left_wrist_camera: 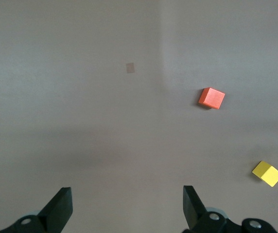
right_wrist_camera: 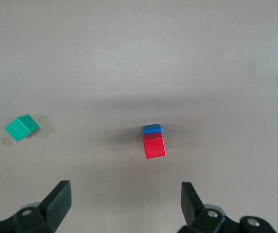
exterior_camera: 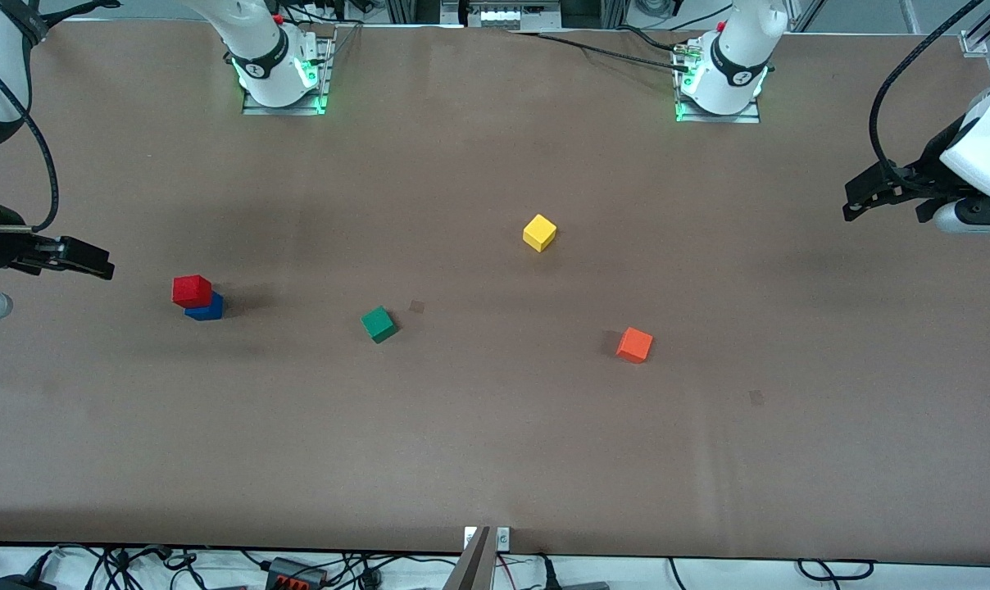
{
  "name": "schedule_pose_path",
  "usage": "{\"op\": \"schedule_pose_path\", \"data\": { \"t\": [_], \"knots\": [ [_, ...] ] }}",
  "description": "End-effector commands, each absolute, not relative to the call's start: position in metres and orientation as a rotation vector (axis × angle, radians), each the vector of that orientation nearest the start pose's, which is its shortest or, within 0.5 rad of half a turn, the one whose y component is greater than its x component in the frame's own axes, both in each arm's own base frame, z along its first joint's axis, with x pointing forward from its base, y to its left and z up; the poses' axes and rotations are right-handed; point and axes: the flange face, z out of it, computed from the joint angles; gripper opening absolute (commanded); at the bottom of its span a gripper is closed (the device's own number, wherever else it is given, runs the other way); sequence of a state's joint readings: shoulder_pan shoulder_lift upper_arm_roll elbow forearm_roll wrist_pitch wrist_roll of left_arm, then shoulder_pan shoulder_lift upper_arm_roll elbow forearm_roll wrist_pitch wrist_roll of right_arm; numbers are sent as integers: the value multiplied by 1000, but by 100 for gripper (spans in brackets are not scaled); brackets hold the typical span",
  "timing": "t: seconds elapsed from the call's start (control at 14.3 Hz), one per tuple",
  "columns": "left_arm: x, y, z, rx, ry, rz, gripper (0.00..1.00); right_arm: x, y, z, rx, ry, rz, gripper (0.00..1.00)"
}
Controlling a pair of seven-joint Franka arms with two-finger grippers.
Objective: Pass red block to right arm, stack on blue
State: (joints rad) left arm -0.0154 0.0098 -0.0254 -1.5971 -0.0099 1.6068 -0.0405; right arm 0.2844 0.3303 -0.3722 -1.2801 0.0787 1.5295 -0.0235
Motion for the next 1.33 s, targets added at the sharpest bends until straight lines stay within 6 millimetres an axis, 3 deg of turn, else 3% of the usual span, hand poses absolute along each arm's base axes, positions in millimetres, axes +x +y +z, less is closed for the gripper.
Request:
{"op": "schedule_pose_path", "data": {
  "t": [0.0, 0.07, 0.49, 1.05, 1.26],
  "knots": [
    [562, -23, 615, -3134, 3, 7, 100, 638, -5, 582, -3174, 106, 95, 100],
    [562, -24, 615, -3134, 5, 7, 100, 633, -8, 592, -3165, 92, 58, 100],
    [562, -24, 615, -3134, 5, 7, 100, 626, -40, 602, -3099, 105, 25, 100],
    [562, -24, 615, -3137, 3, 7, 100, 612, -38, 595, -3130, 90, 9, 100],
    [562, -24, 615, -3139, 2, 5, 100, 596, -42, 592, -3128, 99, 35, 100]
  ]
}}
